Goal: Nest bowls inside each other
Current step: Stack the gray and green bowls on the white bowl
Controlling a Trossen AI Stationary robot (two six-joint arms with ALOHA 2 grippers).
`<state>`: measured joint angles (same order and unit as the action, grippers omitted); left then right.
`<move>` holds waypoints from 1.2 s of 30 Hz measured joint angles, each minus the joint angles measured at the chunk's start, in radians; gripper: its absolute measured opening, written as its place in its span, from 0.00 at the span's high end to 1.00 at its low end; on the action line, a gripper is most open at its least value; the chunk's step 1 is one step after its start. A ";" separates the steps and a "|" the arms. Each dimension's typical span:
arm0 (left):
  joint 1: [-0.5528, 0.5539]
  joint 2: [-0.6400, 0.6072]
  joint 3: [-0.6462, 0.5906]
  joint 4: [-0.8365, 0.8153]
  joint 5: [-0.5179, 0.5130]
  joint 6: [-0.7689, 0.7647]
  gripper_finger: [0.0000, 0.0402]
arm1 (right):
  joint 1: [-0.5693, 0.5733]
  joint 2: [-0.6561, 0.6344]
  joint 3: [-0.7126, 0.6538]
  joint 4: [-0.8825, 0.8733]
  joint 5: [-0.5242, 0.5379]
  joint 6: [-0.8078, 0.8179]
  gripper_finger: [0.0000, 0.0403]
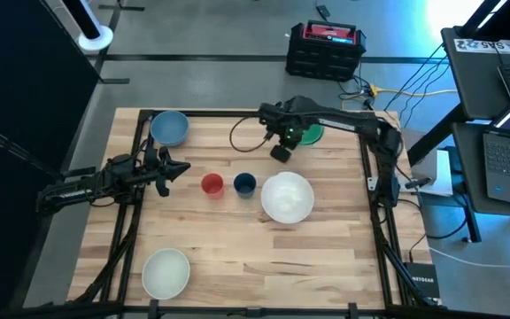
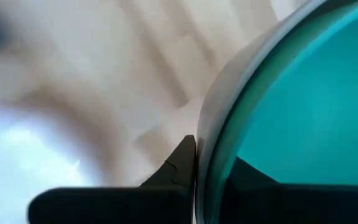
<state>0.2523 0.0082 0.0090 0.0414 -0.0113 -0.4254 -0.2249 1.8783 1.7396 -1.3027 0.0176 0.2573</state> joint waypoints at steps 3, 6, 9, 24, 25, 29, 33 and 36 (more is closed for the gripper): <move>0.000 0.000 0.000 0.001 0.000 -0.002 1.00 | 0.063 -0.071 0.021 -0.062 -0.015 0.005 1.00; 0.000 0.000 0.000 0.001 0.000 -0.001 1.00 | 0.145 -0.132 0.038 -0.109 -0.034 0.026 1.00; 0.000 0.000 0.000 0.000 0.000 0.013 1.00 | 0.294 -0.125 0.034 -0.104 -0.050 0.093 1.00; 0.000 0.000 0.000 0.002 0.000 0.009 1.00 | 0.452 0.084 -0.033 0.026 -0.055 0.167 0.96; 0.000 0.000 0.000 0.003 0.000 0.009 1.00 | 0.452 0.091 -0.032 0.026 -0.054 0.166 0.94; 0.000 0.000 0.000 0.005 0.000 0.010 1.00 | 0.452 0.121 -0.032 0.025 -0.048 0.162 0.88; 0.000 0.000 0.000 0.007 0.000 0.011 1.00 | 0.452 0.150 -0.032 0.023 -0.043 0.158 0.83; 0.000 0.000 0.000 0.012 0.000 0.011 1.00 | 0.452 0.164 -0.030 0.016 -0.039 0.156 0.77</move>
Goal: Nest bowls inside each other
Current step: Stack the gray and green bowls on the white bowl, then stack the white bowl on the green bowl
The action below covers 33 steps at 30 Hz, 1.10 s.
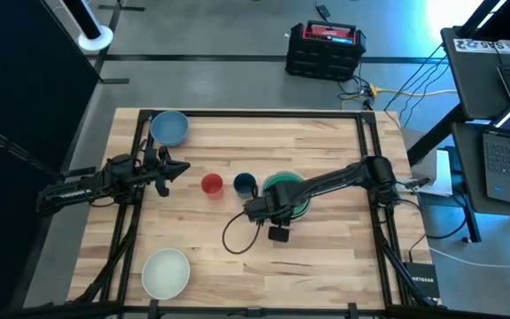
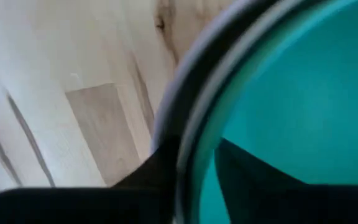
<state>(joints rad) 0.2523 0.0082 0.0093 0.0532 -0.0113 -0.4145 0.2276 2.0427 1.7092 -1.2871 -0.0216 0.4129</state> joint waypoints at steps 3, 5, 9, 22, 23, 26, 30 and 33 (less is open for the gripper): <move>0.000 0.000 0.000 0.028 0.000 0.002 1.00 | 0.010 -0.041 0.026 -0.047 -0.011 0.004 0.64; 0.000 0.000 0.000 0.042 0.000 0.006 1.00 | 0.024 -0.076 0.047 -0.077 -0.017 0.009 0.57; -0.003 0.000 0.042 0.027 0.008 0.020 0.99 | 0.057 -0.159 0.077 -0.123 0.022 0.058 0.47; -0.302 0.498 0.625 -0.581 0.219 0.164 0.79 | 0.232 -0.420 -0.052 -0.188 0.452 0.367 0.41; -0.337 0.553 0.674 -0.644 0.228 0.174 0.79 | 0.245 -0.433 -0.071 -0.197 0.478 0.392 0.41; -0.442 0.715 0.819 -0.836 0.256 0.204 0.76 | 0.285 -0.472 -0.127 -0.222 0.556 0.470 0.41; -0.583 0.924 0.995 -1.069 0.290 0.240 0.74 | 0.337 -0.522 -0.210 -0.244 0.646 0.577 0.41; -0.669 1.026 0.999 -1.057 0.291 0.197 0.74 | 0.368 -0.549 -0.293 -0.196 0.643 0.652 0.41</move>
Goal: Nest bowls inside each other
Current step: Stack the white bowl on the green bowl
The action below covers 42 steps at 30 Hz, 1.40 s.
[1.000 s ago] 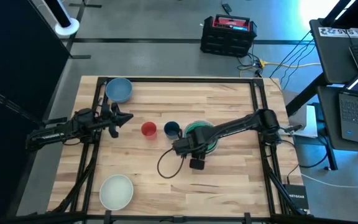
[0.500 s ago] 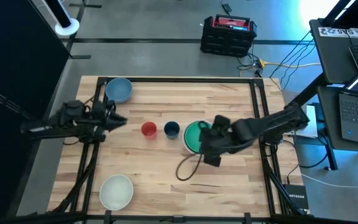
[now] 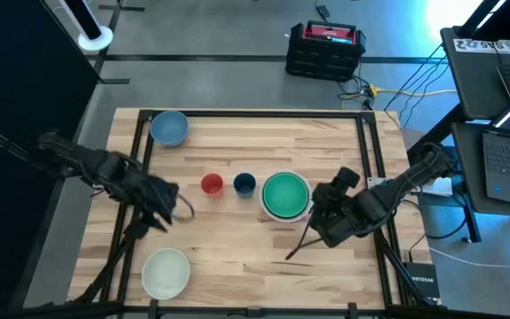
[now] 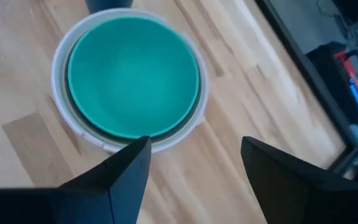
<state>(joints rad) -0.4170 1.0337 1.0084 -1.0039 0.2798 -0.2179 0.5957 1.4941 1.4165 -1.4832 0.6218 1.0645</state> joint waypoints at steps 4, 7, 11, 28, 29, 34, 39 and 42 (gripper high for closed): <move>-0.058 0.124 0.000 0.005 -0.003 -0.098 0.74 | 0.036 -0.012 -0.054 0.048 -0.002 0.040 0.41; -0.092 0.207 0.000 0.057 -0.002 -0.134 0.74 | 0.047 -0.012 -0.063 0.054 0.000 0.039 0.41; -0.112 0.318 0.000 0.062 -0.002 -0.151 0.75 | 0.047 -0.014 -0.064 0.053 0.021 0.033 0.41; -0.137 0.412 -0.001 0.059 -0.002 -0.137 0.75 | 0.047 -0.033 -0.064 0.052 0.042 0.027 0.41; -0.141 0.417 -0.001 0.056 -0.003 -0.134 0.75 | 0.047 -0.033 -0.064 0.053 0.043 0.027 0.41; -0.159 0.478 -0.002 0.058 0.000 -0.119 0.75 | 0.047 -0.033 -0.064 0.053 0.059 0.027 0.41; -0.153 0.541 -0.003 0.077 -0.002 -0.111 0.75 | 0.047 -0.033 -0.064 0.052 0.059 0.027 0.41; -0.142 0.594 -0.003 0.107 -0.012 -0.111 0.76 | 0.048 -0.033 -0.064 0.049 0.059 0.029 0.41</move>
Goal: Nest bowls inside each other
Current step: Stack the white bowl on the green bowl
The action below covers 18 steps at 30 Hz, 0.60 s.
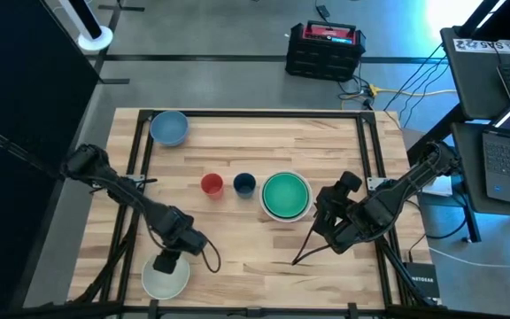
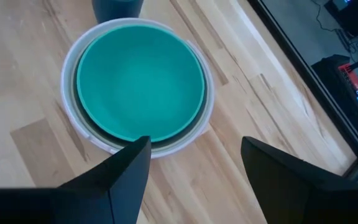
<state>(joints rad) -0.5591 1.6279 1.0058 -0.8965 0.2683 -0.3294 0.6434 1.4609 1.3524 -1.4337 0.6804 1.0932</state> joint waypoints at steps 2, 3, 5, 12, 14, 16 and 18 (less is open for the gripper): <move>0.024 0.013 0.033 -0.019 -0.006 0.013 0.79 | 0.025 0.000 -0.003 -0.008 -0.014 0.042 0.41; 0.038 0.017 0.053 -0.031 -0.009 0.021 0.80 | 0.038 0.000 -0.005 -0.012 -0.022 0.064 0.41; 0.067 0.025 0.093 -0.056 -0.015 0.036 0.84 | 0.063 0.000 -0.008 -0.021 -0.036 0.107 0.41; 0.167 0.053 0.233 -0.145 -0.036 0.091 0.95 | 0.152 0.000 -0.019 -0.050 -0.088 0.258 0.41; 0.195 0.061 0.273 -0.170 -0.042 0.106 0.99 | 0.178 0.000 -0.023 -0.058 -0.102 0.301 0.41; 0.262 0.065 0.358 -0.200 -0.073 0.140 1.00 | 0.230 0.001 -0.036 -0.055 -0.125 0.384 0.41; 0.348 0.079 0.469 -0.211 -0.111 0.171 1.00 | 0.292 0.000 -0.067 -0.037 -0.151 0.489 0.41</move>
<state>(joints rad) -0.2114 1.7073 1.4747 -1.1075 0.1572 -0.1584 0.9354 1.4609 1.2857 -1.4706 0.5292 1.5826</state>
